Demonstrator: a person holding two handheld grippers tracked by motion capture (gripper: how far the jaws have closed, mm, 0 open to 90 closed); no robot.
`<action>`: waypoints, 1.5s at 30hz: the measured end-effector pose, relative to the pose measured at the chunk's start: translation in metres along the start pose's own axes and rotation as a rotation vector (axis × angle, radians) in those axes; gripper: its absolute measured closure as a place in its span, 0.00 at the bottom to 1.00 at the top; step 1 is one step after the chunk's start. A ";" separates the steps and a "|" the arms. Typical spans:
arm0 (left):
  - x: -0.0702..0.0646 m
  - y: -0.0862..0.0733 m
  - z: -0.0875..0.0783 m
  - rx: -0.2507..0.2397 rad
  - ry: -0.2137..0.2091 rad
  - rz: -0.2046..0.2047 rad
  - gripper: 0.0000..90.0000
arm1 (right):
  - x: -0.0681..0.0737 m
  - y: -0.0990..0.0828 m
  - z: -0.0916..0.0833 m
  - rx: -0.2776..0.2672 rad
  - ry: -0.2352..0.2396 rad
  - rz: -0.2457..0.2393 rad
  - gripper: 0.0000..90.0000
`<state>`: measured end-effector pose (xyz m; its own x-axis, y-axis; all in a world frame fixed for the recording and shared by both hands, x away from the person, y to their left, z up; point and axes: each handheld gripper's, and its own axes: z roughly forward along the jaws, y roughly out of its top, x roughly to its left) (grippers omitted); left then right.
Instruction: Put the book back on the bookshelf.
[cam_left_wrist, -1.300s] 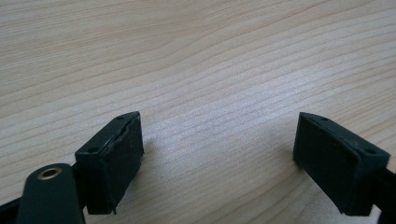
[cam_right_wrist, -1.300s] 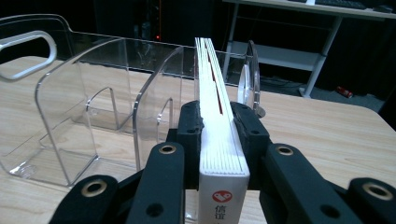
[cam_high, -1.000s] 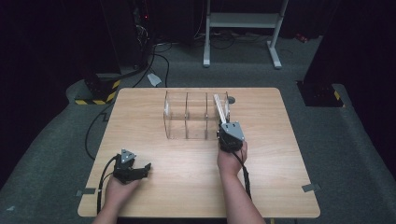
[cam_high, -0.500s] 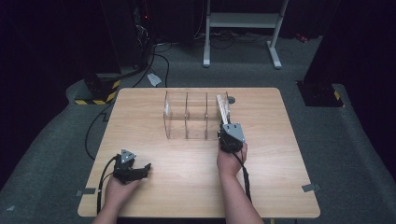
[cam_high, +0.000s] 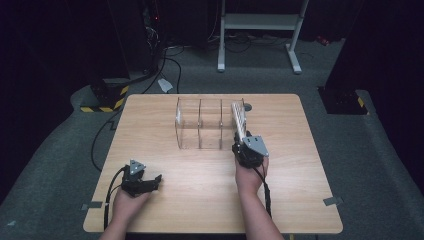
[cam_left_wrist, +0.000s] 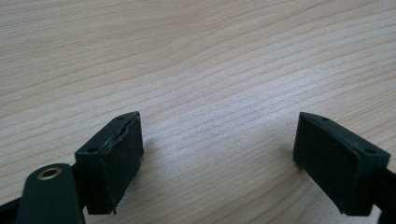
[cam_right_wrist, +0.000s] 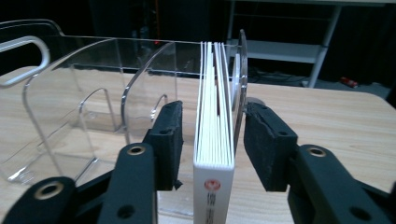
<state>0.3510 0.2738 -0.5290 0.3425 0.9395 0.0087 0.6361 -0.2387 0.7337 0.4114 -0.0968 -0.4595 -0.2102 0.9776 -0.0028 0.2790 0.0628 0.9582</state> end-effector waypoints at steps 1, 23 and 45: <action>0.000 0.000 0.000 0.000 0.000 0.000 0.18 | 0.000 0.000 0.000 0.000 0.000 0.000 0.62; 0.000 0.000 0.000 -0.004 0.002 -0.009 0.18 | -0.007 -0.022 -0.020 0.073 0.064 0.018 0.75; 0.000 0.000 0.000 0.001 0.001 -0.005 0.18 | 0.003 -0.023 -0.018 0.061 -0.006 0.081 0.81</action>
<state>0.3513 0.2736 -0.5290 0.3386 0.9409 0.0055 0.6383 -0.2340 0.7334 0.3872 -0.0989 -0.4766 -0.1792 0.9812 0.0721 0.3519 -0.0045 0.9360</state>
